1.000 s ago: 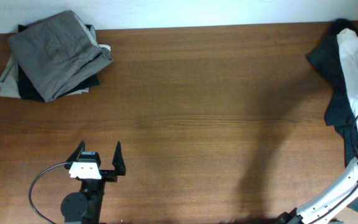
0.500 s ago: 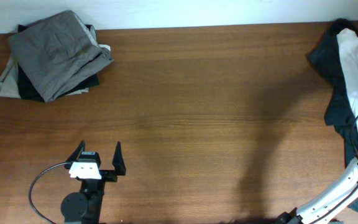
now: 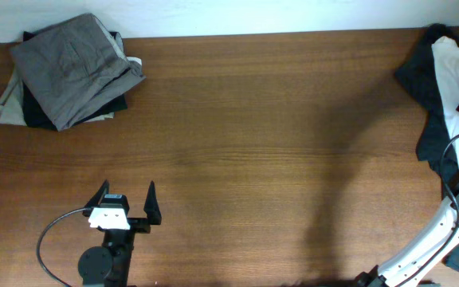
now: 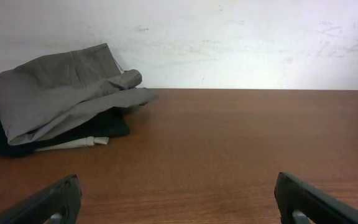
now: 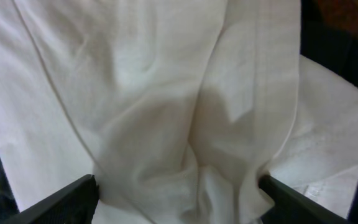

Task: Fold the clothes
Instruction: 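Reach the right gripper onto the white T-shirt and grasp its fabric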

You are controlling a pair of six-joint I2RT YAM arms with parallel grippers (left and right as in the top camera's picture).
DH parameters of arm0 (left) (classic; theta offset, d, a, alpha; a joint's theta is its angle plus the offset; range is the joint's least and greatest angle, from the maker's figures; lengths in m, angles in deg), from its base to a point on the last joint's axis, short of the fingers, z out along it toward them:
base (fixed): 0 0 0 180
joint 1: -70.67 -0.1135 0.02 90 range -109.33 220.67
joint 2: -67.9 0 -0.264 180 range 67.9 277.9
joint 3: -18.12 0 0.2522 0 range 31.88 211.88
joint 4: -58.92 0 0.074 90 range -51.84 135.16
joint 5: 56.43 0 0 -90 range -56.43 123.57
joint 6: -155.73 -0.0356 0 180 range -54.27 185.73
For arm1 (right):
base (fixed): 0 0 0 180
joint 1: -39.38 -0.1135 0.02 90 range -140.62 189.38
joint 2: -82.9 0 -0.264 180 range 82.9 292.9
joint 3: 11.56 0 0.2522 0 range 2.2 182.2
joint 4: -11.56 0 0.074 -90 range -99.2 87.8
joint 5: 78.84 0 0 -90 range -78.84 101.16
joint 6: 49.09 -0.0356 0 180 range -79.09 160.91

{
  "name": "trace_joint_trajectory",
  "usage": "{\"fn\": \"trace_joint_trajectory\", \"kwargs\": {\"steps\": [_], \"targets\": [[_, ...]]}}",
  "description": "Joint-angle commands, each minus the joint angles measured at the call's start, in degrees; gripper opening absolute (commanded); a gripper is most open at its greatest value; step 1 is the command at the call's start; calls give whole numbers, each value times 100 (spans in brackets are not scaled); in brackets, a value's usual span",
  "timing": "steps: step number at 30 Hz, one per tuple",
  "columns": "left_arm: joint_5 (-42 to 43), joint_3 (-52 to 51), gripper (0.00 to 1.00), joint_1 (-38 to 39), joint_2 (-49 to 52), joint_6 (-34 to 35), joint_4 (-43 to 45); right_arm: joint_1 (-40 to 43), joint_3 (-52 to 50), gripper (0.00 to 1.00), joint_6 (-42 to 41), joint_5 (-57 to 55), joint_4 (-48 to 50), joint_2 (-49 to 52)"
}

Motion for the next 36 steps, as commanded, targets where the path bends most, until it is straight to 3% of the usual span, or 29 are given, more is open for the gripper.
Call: {"fn": "trace_joint_trajectory", "kwargs": {"steps": [1, 7, 13, 17, 19, 27, 36], "targets": [[-35, -35, 99, 33, -26, -70, -9, 46, 151, 80, 22, -101, 22, -289], [-35, -35, 99, 33, -26, -70, -9, 46, 151, 61, -256, -96, 68, -291], [-35, -35, 99, 33, -26, -70, -9, 90, 179, 61, -706, -146, 94, -444], [-35, -35, 99, 33, -26, -70, -9, 90, 184, 41, -708, -719, -28, -549], [-35, -35, 99, 33, -26, -70, -9, 90, 184, 38, -713, -745, -44, -623], [-35, -35, 99, 33, -26, -70, -9, 90, 181, 56, -734, -748, -33, -638], [-35, -35, 99, 33, -26, -70, -9, 164, 181, 56, -697, -640, 240, -229]]}}
